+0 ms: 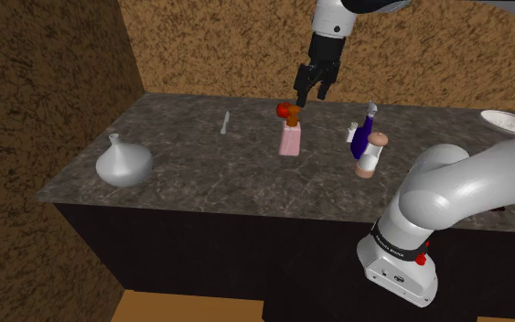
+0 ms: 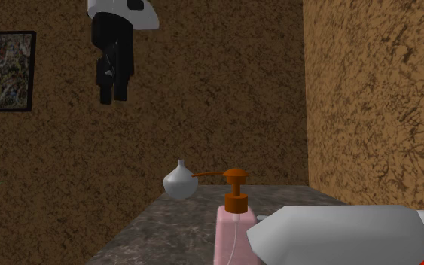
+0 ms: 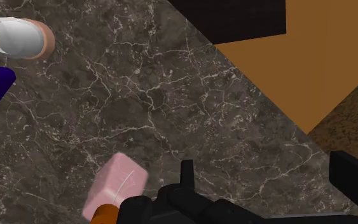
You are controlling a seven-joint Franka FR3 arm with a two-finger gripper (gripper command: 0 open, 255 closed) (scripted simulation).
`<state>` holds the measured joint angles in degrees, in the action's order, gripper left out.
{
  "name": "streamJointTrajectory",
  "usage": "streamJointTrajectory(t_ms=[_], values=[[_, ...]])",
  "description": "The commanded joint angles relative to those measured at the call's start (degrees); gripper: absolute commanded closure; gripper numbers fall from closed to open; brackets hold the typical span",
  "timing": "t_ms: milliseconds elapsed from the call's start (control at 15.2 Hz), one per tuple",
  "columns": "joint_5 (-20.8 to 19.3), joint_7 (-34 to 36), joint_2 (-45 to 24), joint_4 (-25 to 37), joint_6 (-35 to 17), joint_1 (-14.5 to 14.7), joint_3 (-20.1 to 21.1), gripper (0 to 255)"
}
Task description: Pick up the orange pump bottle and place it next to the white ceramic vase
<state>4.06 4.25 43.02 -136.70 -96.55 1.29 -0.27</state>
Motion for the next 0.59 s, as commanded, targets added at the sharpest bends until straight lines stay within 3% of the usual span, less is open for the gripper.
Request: streamJointTrajectory(t_ms=[0,528], values=[[0.0,0.0,0.0,0.0,0.0,0.0,0.0,0],[-2.58,-13.78,-11.37,1.56,-8.96,-1.01,-9.29,0]])
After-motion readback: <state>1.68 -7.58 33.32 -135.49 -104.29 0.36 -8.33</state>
